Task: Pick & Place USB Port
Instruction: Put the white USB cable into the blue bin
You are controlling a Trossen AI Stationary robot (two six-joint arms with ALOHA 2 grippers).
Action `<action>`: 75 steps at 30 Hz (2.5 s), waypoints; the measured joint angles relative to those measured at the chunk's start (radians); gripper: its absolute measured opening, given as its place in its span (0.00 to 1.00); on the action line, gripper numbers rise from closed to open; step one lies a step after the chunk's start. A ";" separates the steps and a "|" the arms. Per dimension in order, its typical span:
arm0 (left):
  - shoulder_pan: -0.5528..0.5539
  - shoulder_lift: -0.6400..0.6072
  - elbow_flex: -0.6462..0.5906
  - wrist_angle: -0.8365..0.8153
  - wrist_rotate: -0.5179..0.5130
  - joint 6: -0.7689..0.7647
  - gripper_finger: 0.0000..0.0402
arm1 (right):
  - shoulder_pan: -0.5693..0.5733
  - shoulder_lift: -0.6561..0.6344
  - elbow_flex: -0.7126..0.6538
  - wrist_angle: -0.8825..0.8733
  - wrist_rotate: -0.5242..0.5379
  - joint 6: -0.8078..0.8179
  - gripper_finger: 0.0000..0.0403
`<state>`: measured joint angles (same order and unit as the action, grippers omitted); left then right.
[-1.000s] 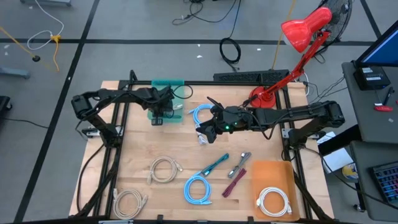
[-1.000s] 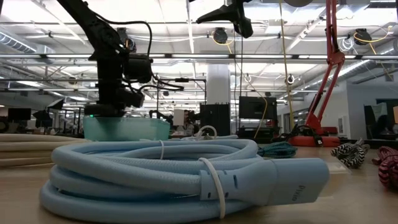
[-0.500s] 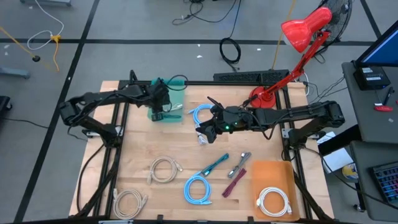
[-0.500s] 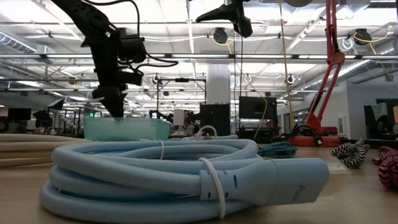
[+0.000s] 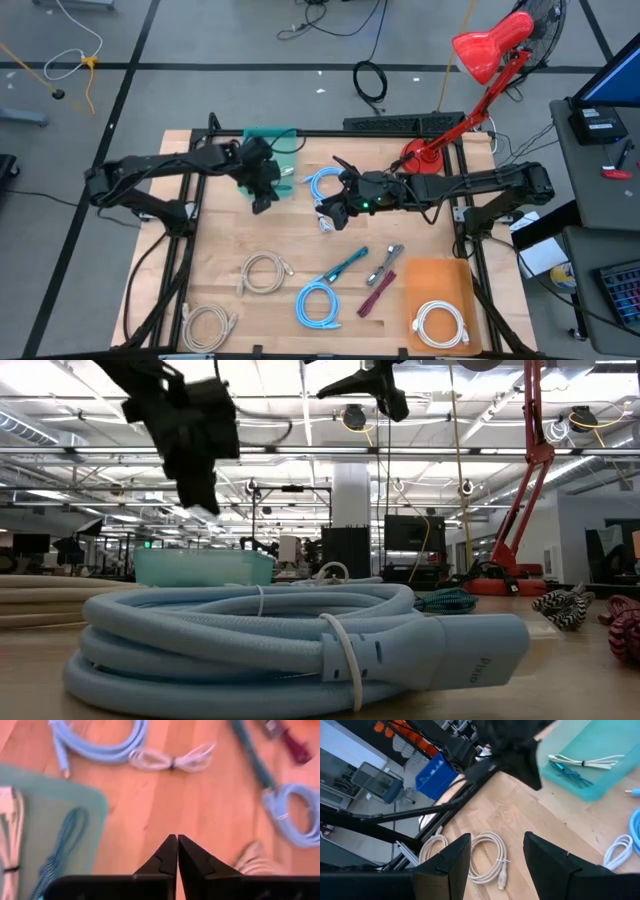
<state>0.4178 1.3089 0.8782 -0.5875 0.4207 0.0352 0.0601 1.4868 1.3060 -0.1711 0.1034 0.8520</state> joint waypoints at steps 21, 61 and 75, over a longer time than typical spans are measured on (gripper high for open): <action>-0.282 -0.279 -0.001 0.106 -0.187 -0.298 0.01 | -0.034 0.206 -0.089 -0.058 -0.187 0.205 0.42; -0.481 -0.278 -0.001 0.081 -0.319 -0.415 0.01 | -0.058 0.345 -0.087 -0.052 -0.046 -0.027 0.42; -0.481 -0.278 -0.001 0.081 -0.335 -0.416 0.02 | -0.017 0.446 -0.090 -0.070 -0.022 0.002 0.42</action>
<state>-0.0635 1.0306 0.8776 -0.5060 0.0853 -0.3813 0.0434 1.9332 1.2164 -0.2410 0.0813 0.8545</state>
